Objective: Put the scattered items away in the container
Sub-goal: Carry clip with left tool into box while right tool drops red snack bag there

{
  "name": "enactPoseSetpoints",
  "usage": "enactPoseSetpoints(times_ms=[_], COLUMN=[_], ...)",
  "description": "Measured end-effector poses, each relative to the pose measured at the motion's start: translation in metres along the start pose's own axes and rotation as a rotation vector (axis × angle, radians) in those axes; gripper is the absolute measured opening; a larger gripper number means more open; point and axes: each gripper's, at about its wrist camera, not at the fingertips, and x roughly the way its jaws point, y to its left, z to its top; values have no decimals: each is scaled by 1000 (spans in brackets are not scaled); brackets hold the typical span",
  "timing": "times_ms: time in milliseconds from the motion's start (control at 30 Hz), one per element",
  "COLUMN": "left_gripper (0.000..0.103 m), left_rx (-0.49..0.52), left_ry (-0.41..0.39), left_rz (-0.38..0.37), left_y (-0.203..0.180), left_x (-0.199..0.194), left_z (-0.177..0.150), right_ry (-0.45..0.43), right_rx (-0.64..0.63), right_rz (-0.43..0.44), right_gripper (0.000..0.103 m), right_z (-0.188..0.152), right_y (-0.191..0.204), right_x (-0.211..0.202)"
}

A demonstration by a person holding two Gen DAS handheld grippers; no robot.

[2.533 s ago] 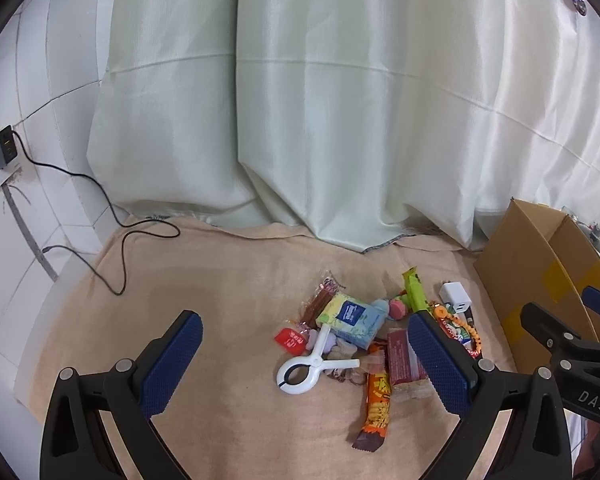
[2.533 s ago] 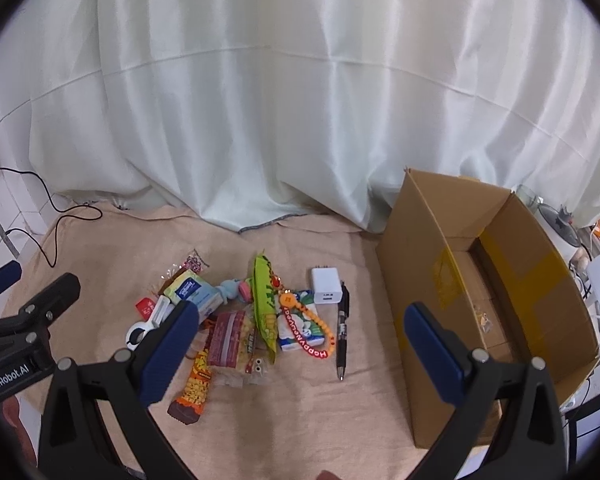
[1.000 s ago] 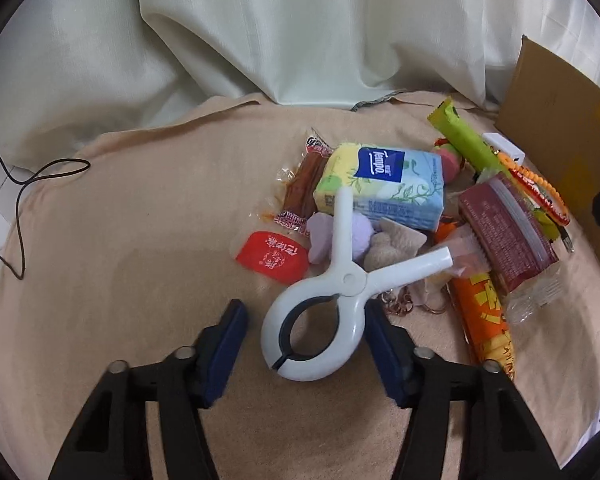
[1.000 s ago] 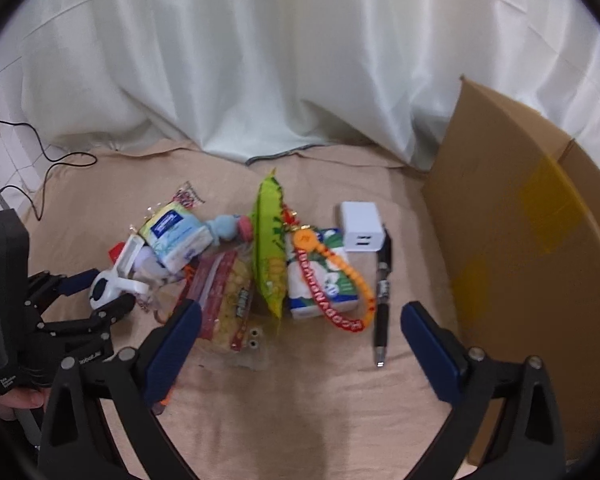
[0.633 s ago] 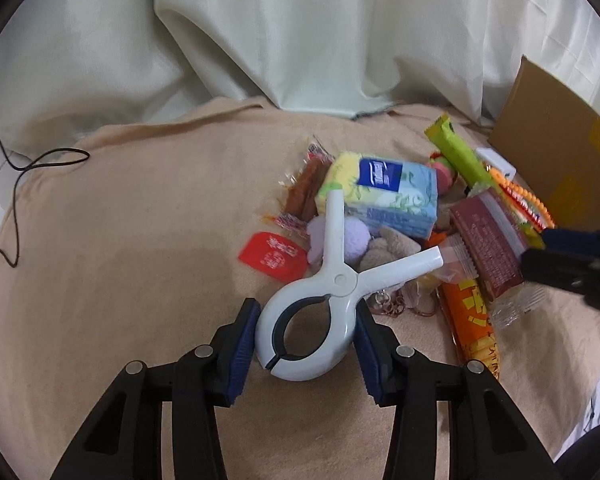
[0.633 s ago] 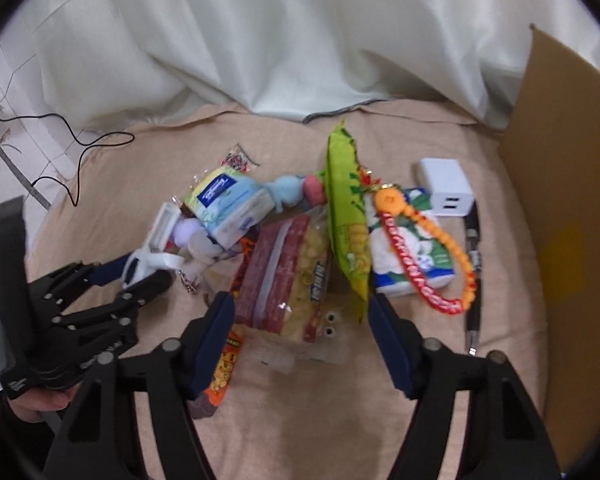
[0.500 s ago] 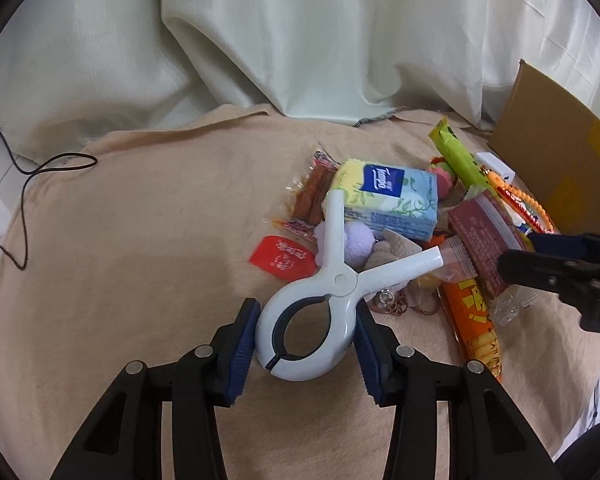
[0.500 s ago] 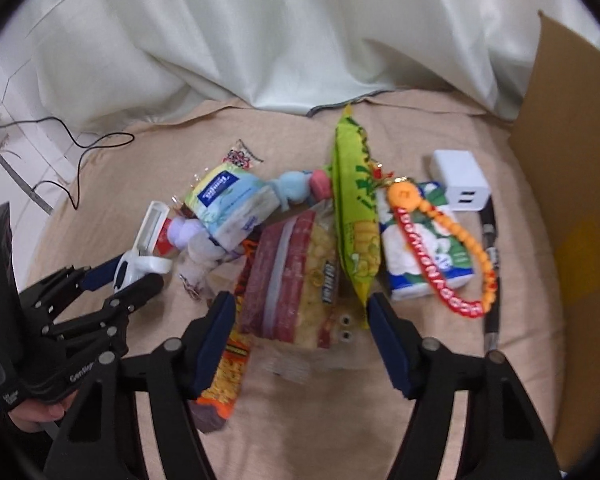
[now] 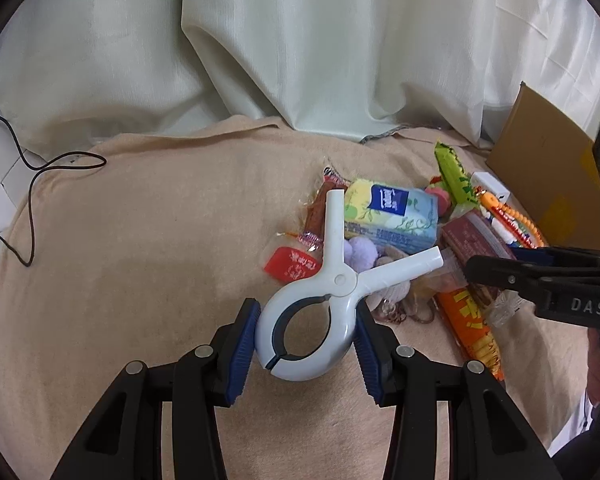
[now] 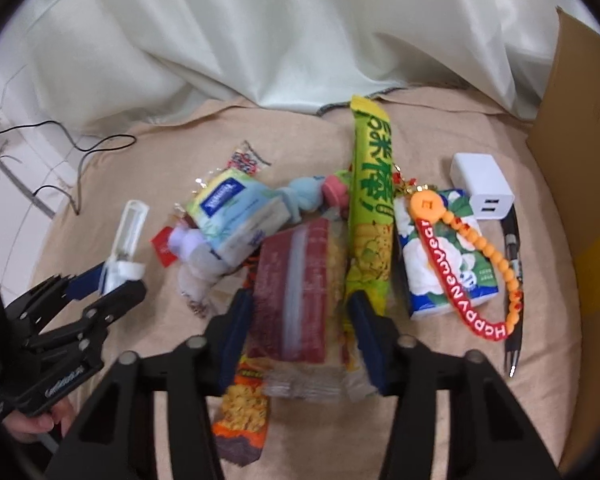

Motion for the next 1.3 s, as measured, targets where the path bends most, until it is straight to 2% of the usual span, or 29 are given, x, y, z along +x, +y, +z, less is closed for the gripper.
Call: enactPoseSetpoints(times_ms=[167, 533, 900, 1033, 1167, 1300], left_gripper=[47, 47, 47, 47, 47, 47], left_rx=[-11, 3, -21, 1, -3, 64], left_ry=[-11, -81, -99, -159, -199, -256], left_rz=[-14, -8, -11, 11, -25, -76], left_y=[-6, -37, -54, -75, -104, -164], left_x=[-3, -27, -41, -64, -89, -113], left_z=[5, 23, 38, 63, 100, 142], right_ry=[-23, -192, -200, -255, -339, -382], right_rx=[-17, -27, -16, -4, 50, 57], right_rz=[16, 11, -3, -14, -21, -83], right_gripper=[47, 47, 47, 47, 47, 47], right_z=[-8, 1, 1, 10, 21, 29], right_y=[1, -5, -16, -24, -45, -74], right_x=[-15, -71, -78, -107, -154, -198])
